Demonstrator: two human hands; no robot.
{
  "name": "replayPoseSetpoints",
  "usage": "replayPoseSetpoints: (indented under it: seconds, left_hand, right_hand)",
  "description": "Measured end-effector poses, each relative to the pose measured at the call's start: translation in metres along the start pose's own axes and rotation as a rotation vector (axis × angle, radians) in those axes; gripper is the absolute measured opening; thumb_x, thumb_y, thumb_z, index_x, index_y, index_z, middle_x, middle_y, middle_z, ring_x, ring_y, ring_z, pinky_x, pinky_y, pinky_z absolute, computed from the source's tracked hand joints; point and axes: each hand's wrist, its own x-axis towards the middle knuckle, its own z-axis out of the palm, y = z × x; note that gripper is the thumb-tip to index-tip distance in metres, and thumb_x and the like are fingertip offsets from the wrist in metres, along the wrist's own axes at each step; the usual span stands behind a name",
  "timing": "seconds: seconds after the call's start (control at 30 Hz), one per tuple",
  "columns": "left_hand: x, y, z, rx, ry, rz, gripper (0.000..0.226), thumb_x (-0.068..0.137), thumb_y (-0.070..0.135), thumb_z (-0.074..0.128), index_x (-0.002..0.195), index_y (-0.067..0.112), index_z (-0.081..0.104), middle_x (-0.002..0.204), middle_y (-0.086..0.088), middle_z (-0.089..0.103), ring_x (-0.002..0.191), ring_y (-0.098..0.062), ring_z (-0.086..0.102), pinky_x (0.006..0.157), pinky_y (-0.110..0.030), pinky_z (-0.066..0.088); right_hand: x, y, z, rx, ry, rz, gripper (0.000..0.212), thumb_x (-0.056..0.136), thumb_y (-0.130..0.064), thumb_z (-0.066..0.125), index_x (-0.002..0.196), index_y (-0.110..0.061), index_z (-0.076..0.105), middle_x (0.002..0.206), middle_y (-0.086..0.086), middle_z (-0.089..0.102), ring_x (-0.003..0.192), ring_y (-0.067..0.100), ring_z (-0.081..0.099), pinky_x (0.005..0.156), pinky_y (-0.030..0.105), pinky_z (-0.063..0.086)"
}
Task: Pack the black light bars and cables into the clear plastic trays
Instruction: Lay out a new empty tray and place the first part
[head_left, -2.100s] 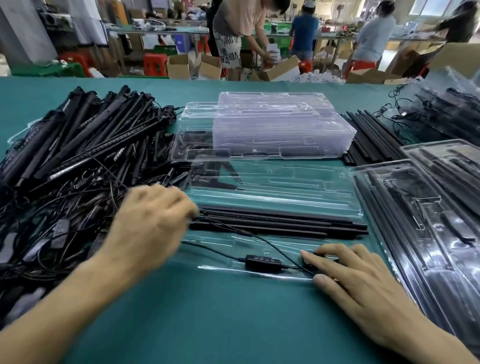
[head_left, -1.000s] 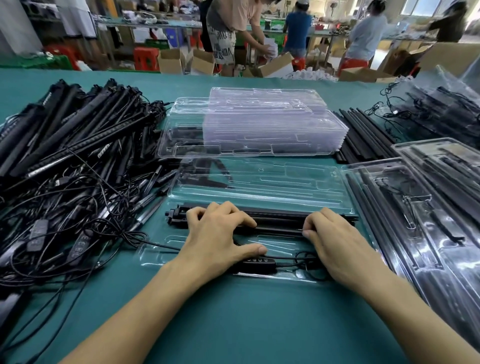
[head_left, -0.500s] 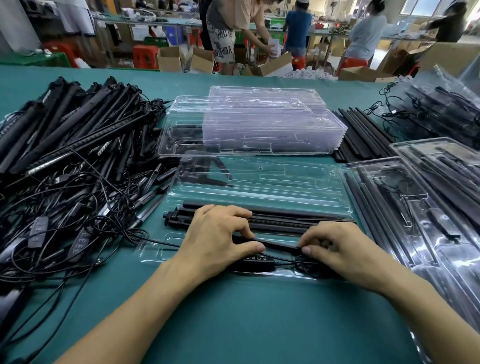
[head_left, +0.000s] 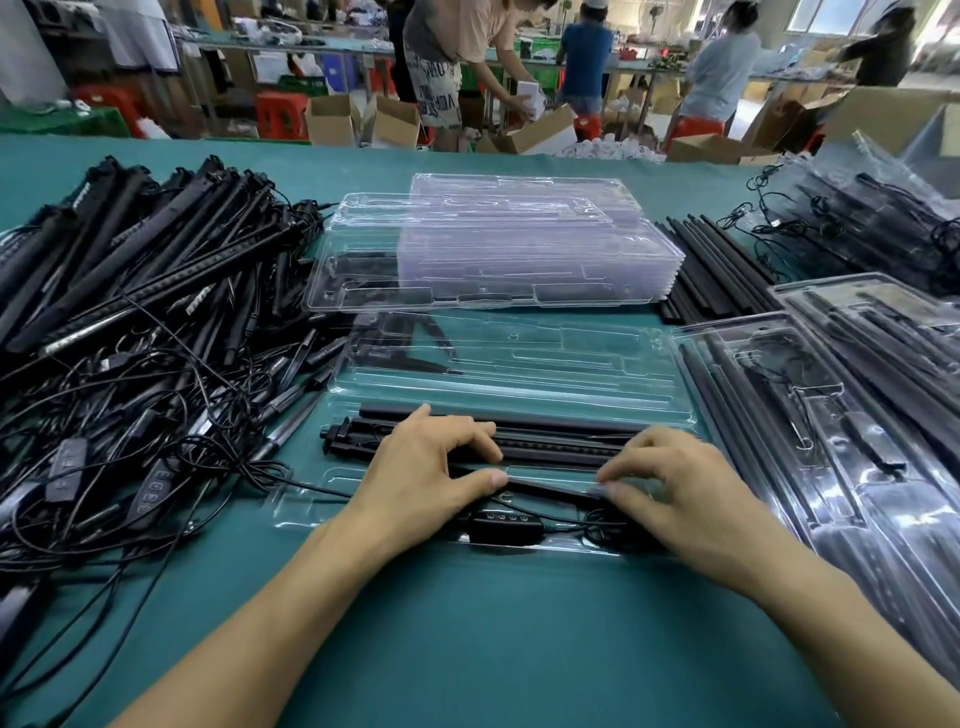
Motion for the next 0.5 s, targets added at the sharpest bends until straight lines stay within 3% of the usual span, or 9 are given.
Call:
replayPoseSetpoints:
  seconds: [0.07, 0.17, 0.23, 0.33, 0.4, 0.5]
  left_hand:
    - [0.0, -0.001, 0.0, 0.003, 0.005, 0.013, 0.011, 0.081, 0.035, 0.079, 0.076, 0.029, 0.072, 0.124, 0.009, 0.068, 0.12, 0.004, 0.055, 0.121, -0.03, 0.015]
    - [0.001, -0.002, 0.001, 0.005, 0.017, 0.013, 0.016, 0.083, 0.038, 0.076, 0.07, 0.032, 0.068, 0.123, 0.012, 0.068, 0.119, 0.006, 0.055, 0.121, -0.03, 0.016]
    - [0.001, -0.004, 0.003, -0.004, 0.026, 0.011, 0.009, 0.081, 0.037, 0.078, 0.083, 0.031, 0.072, 0.119, 0.019, 0.067, 0.113, 0.013, 0.053, 0.121, -0.032, 0.017]
    - [0.001, -0.006, 0.005, 0.034, 0.032, 0.035, 0.028, 0.082, 0.038, 0.078, 0.108, 0.03, 0.07, 0.115, 0.023, 0.066, 0.106, 0.012, 0.054, 0.122, -0.031, 0.015]
    - [0.002, -0.005, 0.005, 0.037, 0.03, 0.045, 0.029, 0.082, 0.038, 0.078, 0.108, 0.03, 0.072, 0.121, 0.017, 0.067, 0.109, 0.013, 0.051, 0.121, -0.03, 0.014]
    - [0.003, -0.005, 0.005, 0.05, 0.035, 0.055, 0.028, 0.082, 0.037, 0.078, 0.107, 0.028, 0.073, 0.124, 0.013, 0.067, 0.111, 0.013, 0.049, 0.119, -0.029, 0.017]
  right_hand:
    - [0.002, 0.005, -0.002, 0.019, 0.104, 0.029, 0.021, 0.092, -0.023, 0.064, 0.108, -0.035, 0.07, 0.101, -0.018, 0.058, 0.102, 0.006, 0.053, 0.091, 0.028, 0.042]
    - [0.007, 0.01, -0.003, -0.028, 0.053, 0.091, 0.028, 0.091, -0.018, 0.066, 0.113, -0.034, 0.07, 0.105, -0.015, 0.064, 0.107, 0.012, 0.057, 0.098, 0.033, 0.044]
    - [0.01, 0.011, -0.008, -0.023, 0.034, 0.153, 0.027, 0.087, -0.017, 0.071, 0.108, -0.034, 0.072, 0.103, -0.012, 0.068, 0.104, 0.013, 0.061, 0.096, 0.036, 0.047]
    - [0.012, 0.013, -0.016, -0.118, 0.093, 0.247, 0.013, 0.083, -0.024, 0.075, 0.089, -0.036, 0.073, 0.088, -0.014, 0.069, 0.092, 0.016, 0.064, 0.079, 0.034, 0.051]
    - [0.011, 0.013, -0.017, -0.179, 0.114, 0.264, 0.011, 0.082, -0.025, 0.076, 0.083, -0.035, 0.073, 0.084, -0.011, 0.069, 0.089, 0.019, 0.064, 0.075, 0.033, 0.05]
    - [0.01, 0.013, -0.019, -0.226, 0.046, 0.267, 0.014, 0.084, -0.023, 0.072, 0.092, -0.035, 0.075, 0.097, -0.008, 0.071, 0.095, 0.021, 0.064, 0.082, 0.034, 0.051]
